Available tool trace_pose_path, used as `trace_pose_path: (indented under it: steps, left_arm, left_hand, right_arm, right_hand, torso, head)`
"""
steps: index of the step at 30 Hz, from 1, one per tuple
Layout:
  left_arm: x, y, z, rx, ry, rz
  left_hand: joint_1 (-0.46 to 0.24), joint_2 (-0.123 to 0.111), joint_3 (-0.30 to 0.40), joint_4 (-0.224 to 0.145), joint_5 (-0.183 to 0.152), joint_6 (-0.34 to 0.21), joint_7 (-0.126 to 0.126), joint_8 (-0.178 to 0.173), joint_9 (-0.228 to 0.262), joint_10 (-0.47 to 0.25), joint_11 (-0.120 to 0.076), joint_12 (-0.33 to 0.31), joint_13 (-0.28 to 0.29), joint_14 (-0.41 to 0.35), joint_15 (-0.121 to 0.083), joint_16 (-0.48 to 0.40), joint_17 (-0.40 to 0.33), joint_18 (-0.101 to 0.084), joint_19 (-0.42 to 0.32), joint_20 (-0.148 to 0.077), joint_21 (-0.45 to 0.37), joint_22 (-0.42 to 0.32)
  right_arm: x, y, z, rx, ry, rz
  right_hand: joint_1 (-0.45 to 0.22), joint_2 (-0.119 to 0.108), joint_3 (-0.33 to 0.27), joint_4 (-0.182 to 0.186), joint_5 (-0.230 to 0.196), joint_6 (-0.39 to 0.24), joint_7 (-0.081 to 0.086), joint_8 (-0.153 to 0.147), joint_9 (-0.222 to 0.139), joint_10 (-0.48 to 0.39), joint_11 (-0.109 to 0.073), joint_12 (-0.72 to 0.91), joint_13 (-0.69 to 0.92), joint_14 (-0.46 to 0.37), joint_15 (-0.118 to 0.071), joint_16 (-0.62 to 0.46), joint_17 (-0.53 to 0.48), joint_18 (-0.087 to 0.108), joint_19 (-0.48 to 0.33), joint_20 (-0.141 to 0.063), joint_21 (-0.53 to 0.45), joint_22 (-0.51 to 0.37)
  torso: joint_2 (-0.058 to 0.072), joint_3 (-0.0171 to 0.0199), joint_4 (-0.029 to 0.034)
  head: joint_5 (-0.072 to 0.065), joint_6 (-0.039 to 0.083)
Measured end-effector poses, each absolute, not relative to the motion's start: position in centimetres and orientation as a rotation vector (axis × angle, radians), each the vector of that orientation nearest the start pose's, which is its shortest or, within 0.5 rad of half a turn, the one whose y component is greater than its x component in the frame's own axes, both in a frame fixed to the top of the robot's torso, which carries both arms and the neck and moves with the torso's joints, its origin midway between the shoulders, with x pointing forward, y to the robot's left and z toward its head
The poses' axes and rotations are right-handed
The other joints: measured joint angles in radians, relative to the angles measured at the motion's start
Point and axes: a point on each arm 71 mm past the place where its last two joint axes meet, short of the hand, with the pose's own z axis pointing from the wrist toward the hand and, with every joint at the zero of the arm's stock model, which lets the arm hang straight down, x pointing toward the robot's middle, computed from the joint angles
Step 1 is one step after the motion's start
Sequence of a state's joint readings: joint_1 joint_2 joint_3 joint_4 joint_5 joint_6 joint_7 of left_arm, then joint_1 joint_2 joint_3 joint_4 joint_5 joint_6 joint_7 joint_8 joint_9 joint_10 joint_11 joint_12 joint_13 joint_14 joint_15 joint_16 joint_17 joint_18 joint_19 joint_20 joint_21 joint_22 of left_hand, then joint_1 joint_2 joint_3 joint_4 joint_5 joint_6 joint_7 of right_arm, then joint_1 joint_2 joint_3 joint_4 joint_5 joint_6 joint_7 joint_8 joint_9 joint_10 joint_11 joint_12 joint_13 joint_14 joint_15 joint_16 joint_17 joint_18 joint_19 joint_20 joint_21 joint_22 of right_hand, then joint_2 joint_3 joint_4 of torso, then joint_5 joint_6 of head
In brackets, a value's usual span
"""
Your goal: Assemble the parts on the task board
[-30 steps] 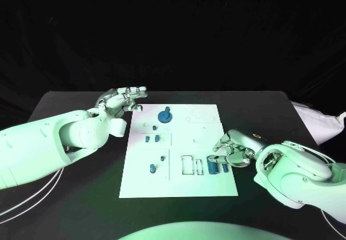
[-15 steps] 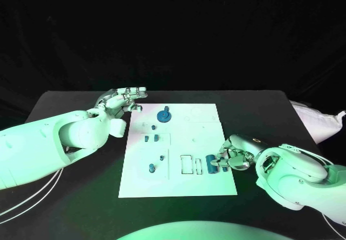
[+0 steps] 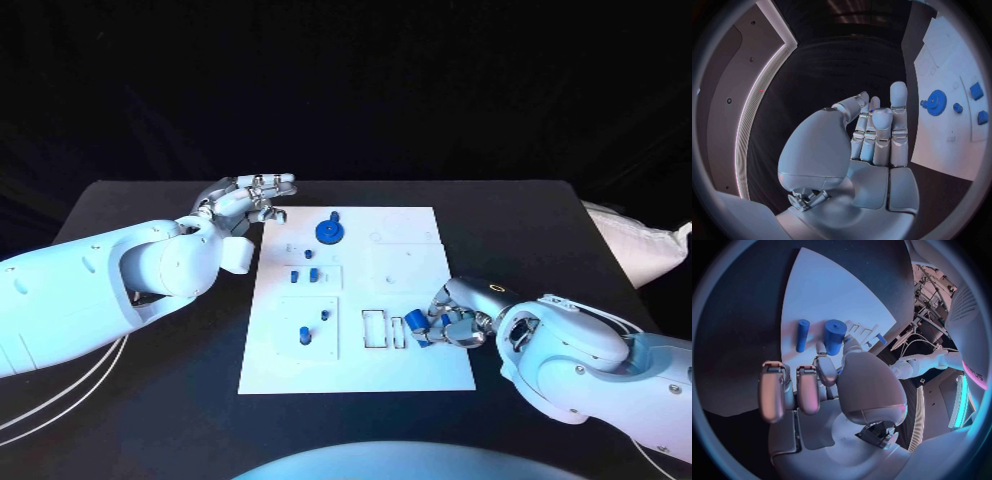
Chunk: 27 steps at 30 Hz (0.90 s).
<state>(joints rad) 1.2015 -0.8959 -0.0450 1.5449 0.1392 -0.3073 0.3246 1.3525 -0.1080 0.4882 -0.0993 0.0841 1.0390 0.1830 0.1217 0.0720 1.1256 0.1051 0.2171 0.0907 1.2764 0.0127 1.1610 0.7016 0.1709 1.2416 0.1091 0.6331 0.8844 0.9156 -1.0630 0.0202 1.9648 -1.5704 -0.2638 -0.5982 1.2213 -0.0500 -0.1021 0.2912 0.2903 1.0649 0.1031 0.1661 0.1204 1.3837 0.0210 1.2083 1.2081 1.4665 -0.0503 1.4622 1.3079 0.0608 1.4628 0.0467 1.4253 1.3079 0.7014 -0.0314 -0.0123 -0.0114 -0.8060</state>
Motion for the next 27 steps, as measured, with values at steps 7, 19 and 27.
trace_pose_path:
  steps: [7, 19, 27]
  left_arm:
    - [48.5, 23.1, -18.6, -1.332, 1.428, -1.509]
    - [48.5, 23.2, -18.6, -1.332, 1.429, -1.509]
    - [48.5, 23.2, -18.7, -1.334, 1.43, -1.508]
  left_hand:
    - [0.0, 0.0, 0.0, 0.0, 0.0, 0.0, 0.0, 0.0, 0.0, 0.0, 0.0, 0.0, 0.0, 0.0, 0.0, 0.0, 0.0, 0.0, 0.0, 0.0, 0.0, 0.0]
    - [0.0, 0.0, 0.0, 0.0, 0.0, 0.0, 0.0, 0.0, 0.0, 0.0, 0.0, 0.0, 0.0, 0.0, 0.0, 0.0, 0.0, 0.0, 0.0, 0.0, 0.0, 0.0]
    - [0.0, 0.0, 0.0, 0.0, 0.0, 0.0, 0.0, 0.0, 0.0, 0.0, 0.0, 0.0, 0.0, 0.0, 0.0, 0.0, 0.0, 0.0, 0.0, 0.0, 0.0, 0.0]
  right_arm:
    - [36.0, -20.0, -24.7, 0.032, 1.986, 0.41]
    - [36.0, -19.6, -25.0, 0.048, 1.95, 0.432]
    - [35.2, -19.1, -24.0, 0.151, 1.904, 0.506]
  right_hand:
    - [0.0, 0.0, -0.006, -0.006, 0.004, 0.002, -0.002, 0.012, 0.009, 0.0, 0.0, 0.011, 0.016, 0.0, 0.0, 0.0, 0.0, 0.0, 0.0, 0.0, 0.004, 0.0]
    - [0.077, 0.047, 0.012, -0.025, 0.045, 0.036, -0.018, 0.03, 0.025, 0.008, -0.008, 0.048, 0.069, 0.0, -0.011, 0.004, 0.0, 0.0, 0.0, 0.0, 0.011, 0.0]
    - [0.067, 0.058, -0.001, -0.004, 0.12, 0.041, -0.018, 0.04, 0.029, 0.01, -0.01, 0.052, 0.082, -0.003, -0.015, 0.012, 0.0, 0.0, 0.004, -0.004, 0.011, 0.0]
  torso:
    - [-0.001, -0.0011, 0.0006]
    - [-0.002, -0.0011, -0.0002]
    - [-0.002, -0.0002, -0.001]
  head:
    - [0.004, -0.001]
    - [0.005, -0.002]
    - [0.006, 0.0]
